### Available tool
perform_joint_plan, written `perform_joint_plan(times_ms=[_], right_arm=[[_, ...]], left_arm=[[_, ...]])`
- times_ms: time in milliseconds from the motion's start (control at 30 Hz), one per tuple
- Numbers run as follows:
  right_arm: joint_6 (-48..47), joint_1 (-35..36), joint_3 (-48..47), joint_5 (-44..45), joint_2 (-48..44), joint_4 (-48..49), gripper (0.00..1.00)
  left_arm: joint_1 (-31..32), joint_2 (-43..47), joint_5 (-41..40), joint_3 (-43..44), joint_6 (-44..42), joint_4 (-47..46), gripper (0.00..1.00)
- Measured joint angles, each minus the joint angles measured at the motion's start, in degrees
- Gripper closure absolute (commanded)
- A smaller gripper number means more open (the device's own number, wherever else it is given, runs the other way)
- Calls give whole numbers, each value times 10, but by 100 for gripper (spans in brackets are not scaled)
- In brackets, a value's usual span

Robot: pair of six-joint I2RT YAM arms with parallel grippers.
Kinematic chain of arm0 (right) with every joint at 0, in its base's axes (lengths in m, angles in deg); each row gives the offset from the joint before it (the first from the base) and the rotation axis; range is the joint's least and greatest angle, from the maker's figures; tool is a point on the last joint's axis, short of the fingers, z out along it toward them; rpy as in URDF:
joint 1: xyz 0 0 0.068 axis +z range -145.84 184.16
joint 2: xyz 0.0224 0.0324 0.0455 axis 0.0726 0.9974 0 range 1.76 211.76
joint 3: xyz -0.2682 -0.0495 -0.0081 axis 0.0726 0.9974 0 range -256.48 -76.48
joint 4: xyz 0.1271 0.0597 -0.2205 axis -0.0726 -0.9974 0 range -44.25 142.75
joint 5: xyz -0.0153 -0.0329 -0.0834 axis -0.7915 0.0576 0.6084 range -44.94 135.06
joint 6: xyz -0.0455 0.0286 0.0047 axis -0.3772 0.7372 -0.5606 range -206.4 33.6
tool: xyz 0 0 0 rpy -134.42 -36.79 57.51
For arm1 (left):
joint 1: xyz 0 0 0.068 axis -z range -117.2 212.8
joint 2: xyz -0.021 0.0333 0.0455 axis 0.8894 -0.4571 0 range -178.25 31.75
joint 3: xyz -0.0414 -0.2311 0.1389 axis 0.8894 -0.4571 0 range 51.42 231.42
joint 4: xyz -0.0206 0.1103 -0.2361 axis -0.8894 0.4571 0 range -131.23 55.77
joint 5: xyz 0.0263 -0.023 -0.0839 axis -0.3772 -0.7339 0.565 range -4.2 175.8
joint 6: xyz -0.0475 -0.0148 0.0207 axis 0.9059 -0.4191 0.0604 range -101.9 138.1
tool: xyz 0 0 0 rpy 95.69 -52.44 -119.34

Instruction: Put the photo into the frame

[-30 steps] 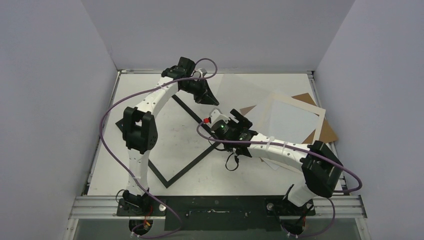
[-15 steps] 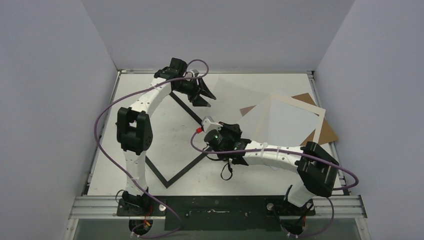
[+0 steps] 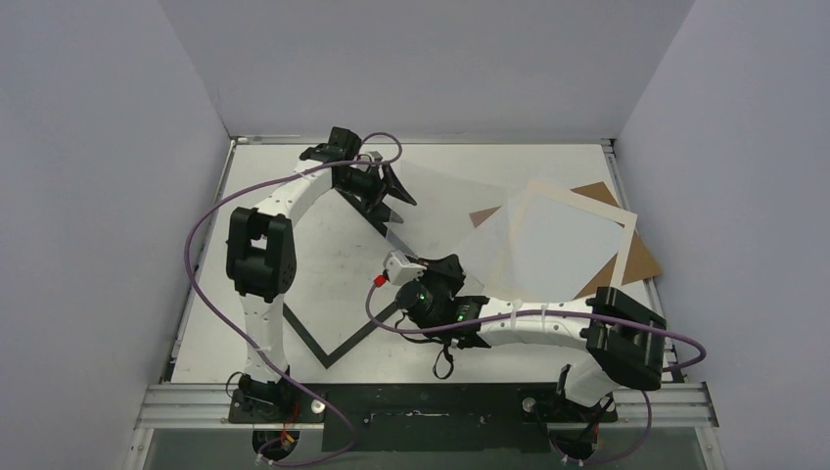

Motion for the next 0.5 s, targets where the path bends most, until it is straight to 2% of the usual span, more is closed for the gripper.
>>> perform_joint_plan(times_ms=[100,200,333,367,433,500], right_arm=[[-6,18,17,8,0,23,100],[-10,28,31,17,0,42,100],[-13,31,35,26,0,59,96],[-14,31,35,27,0,63,92],[-15,30,35,29,0,70,71],[-17,31,36,30,-1,77,37]], left_arm=[[0,0,1,-1,3,-4,80],[0,0,1,-2,18,-19,100],[0,0,2,-2,29,-36,100],[0,0,2,-1,30,-38,100],[-1,0,2,0,29,-37,100],[-1,0,1,7,25,-35,100]])
